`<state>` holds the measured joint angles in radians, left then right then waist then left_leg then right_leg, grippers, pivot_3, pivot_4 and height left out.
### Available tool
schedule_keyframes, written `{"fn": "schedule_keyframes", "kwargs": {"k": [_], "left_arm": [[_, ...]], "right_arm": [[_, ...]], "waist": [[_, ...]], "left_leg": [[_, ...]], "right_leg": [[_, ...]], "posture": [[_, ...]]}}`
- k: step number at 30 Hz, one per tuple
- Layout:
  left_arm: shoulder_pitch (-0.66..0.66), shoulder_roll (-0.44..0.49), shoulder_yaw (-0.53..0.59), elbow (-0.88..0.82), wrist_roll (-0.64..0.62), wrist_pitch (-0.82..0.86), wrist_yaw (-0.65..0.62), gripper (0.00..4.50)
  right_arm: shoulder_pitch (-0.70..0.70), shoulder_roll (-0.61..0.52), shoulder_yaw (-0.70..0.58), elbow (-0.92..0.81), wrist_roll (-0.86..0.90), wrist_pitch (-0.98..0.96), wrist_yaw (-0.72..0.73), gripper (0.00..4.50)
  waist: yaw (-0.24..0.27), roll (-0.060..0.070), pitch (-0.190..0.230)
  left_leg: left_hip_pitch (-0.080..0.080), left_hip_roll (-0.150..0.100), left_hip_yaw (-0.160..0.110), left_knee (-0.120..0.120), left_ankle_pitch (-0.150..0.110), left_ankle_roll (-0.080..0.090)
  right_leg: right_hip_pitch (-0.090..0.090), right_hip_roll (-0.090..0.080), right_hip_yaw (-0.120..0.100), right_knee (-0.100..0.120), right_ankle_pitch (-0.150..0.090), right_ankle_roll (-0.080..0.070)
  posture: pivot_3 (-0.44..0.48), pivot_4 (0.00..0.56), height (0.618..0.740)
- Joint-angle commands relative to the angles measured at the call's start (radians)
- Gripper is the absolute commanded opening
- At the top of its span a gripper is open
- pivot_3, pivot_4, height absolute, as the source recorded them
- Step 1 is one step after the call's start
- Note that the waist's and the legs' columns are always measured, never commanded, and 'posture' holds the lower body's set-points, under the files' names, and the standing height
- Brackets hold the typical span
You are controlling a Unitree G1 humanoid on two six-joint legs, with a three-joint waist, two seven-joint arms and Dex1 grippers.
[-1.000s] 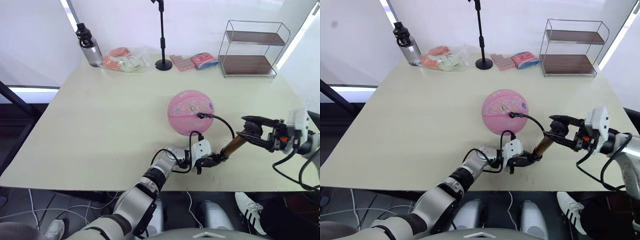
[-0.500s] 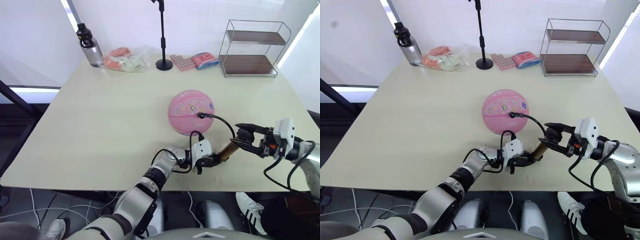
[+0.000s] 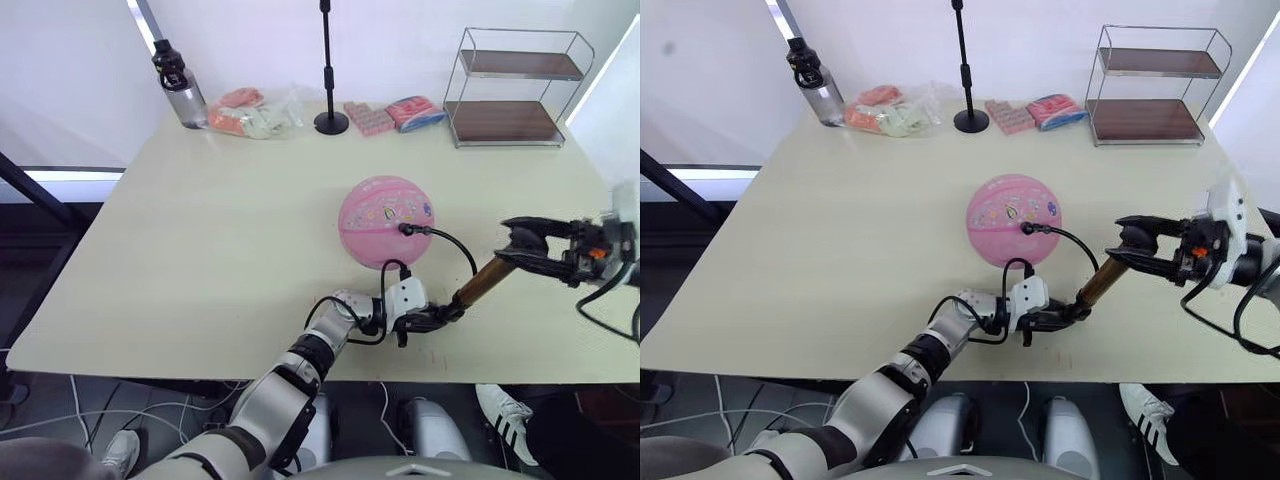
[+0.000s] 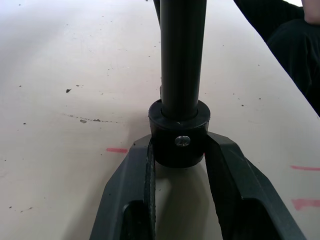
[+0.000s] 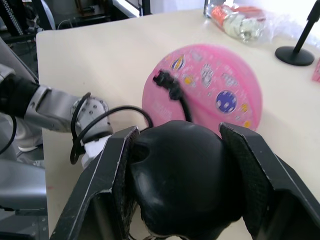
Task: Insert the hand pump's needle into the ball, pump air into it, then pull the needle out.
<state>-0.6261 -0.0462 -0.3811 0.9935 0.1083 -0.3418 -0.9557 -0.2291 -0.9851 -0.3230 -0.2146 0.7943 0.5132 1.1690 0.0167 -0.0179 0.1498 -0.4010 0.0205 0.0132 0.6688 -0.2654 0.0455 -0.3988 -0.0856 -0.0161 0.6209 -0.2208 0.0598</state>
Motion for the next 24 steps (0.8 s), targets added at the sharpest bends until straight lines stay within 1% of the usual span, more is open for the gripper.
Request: {"fn": "schedule_keyframes", "kwargs": {"k": [1,4,8,10,12,14,17,18,21,22,23,24], "left_arm": [[0.032,0.039,-0.010,0.068,0.041,0.041,0.010,1.00],[0.033,0.038,-0.011,0.068,0.041,0.040,0.008,1.00],[0.034,0.035,-0.014,0.072,0.042,0.039,0.006,1.00],[0.033,0.032,-0.017,0.079,0.044,0.037,0.000,1.00],[0.033,0.031,-0.019,0.084,0.045,0.035,-0.002,1.00],[0.031,0.031,-0.019,0.087,0.046,0.034,-0.003,1.00],[0.026,0.034,-0.020,0.096,0.050,0.031,-0.008,1.00],[0.024,0.034,-0.022,0.098,0.053,0.029,-0.010,1.00],[0.022,0.034,-0.023,0.101,0.056,0.027,-0.013,1.00],[0.022,0.035,-0.023,0.102,0.057,0.026,-0.014,1.00],[0.022,0.035,-0.024,0.102,0.058,0.025,-0.015,1.00],[0.022,0.035,-0.024,0.104,0.058,0.023,-0.016,1.00]], "right_arm": [[-0.085,-0.054,-0.107,-0.038,0.137,0.079,0.022,2.16],[-0.136,-0.086,-0.130,-0.037,0.181,0.137,0.018,2.16],[-0.251,-0.118,-0.153,-0.026,0.281,0.235,-0.026,2.16],[-0.258,-0.113,-0.134,-0.048,0.283,0.257,-0.039,2.16],[-0.224,-0.103,-0.120,-0.075,0.267,0.269,-0.038,2.16],[-0.192,-0.091,-0.106,-0.091,0.232,0.254,-0.036,2.16],[-0.092,-0.067,-0.034,-0.122,0.099,0.167,-0.019,2.16],[-0.062,-0.062,-0.014,-0.123,0.065,0.137,-0.006,2.16],[-0.004,-0.027,0.027,-0.106,-0.019,0.046,0.003,2.16],[0.021,-0.011,0.052,-0.096,-0.065,0.001,0.001,2.16],[0.046,0.003,0.078,-0.087,-0.108,-0.047,0.011,2.16],[0.065,0.022,0.095,-0.082,-0.125,-0.068,0.011,2.16]], "waist": [[0.000,0.000,0.000],[0.000,0.000,0.001],[-0.001,0.002,0.002],[0.000,0.001,0.003],[0.000,0.004,0.001],[0.002,0.004,0.001],[0.002,0.003,-0.001],[0.001,0.000,-0.003],[-0.005,-0.001,-0.007],[-0.005,-0.005,-0.007],[-0.005,-0.006,-0.007],[-0.005,-0.007,-0.008]], "left_leg": [[0.000,0.000,0.000,0.000,0.000,0.000],[0.000,0.000,-0.001,0.000,0.000,0.000],[0.000,0.000,0.000,0.000,0.000,0.000],[0.000,0.001,0.000,0.000,0.000,0.000],[-0.009,0.000,0.000,0.001,0.000,0.000],[-0.012,0.000,0.000,0.002,0.000,0.000],[-0.012,-0.003,0.000,0.003,0.000,0.000],[-0.012,-0.003,0.000,0.003,0.000,0.000],[-0.009,-0.003,0.000,0.003,0.000,0.000],[-0.006,-0.002,0.000,0.003,0.000,0.000],[0.000,-0.001,0.000,0.002,0.000,0.000],[0.003,0.000,0.000,0.002,0.000,0.000]], "right_leg": [[0.000,0.000,0.000,0.000,0.000,0.000],[0.000,0.001,-0.001,0.000,0.000,0.000],[0.000,0.000,0.000,0.000,0.000,0.000],[-0.001,0.000,0.000,0.000,0.000,0.000],[-0.009,0.000,0.001,0.001,0.001,0.001],[-0.011,0.000,0.001,0.002,0.003,0.005],[-0.011,0.000,0.000,0.002,0.003,0.005],[-0.011,0.000,0.000,0.002,0.003,0.005],[-0.009,0.001,0.001,0.003,0.003,0.005],[-0.007,0.002,0.001,0.003,0.002,0.003],[-0.002,0.003,0.001,0.003,0.000,0.001],[0.001,0.004,0.001,0.003,0.000,0.002]], "posture": [[0.000,0.150,0.740],[0.000,0.150,0.740],[0.000,0.150,0.740],[0.000,0.150,0.740],[0.000,0.150,0.740],[0.000,0.150,0.740],[0.000,0.150,0.740],[0.000,0.150,0.740],[0.000,0.150,0.740],[0.000,0.150,0.740],[0.000,0.150,0.740],[0.000,0.150,0.740]]}}
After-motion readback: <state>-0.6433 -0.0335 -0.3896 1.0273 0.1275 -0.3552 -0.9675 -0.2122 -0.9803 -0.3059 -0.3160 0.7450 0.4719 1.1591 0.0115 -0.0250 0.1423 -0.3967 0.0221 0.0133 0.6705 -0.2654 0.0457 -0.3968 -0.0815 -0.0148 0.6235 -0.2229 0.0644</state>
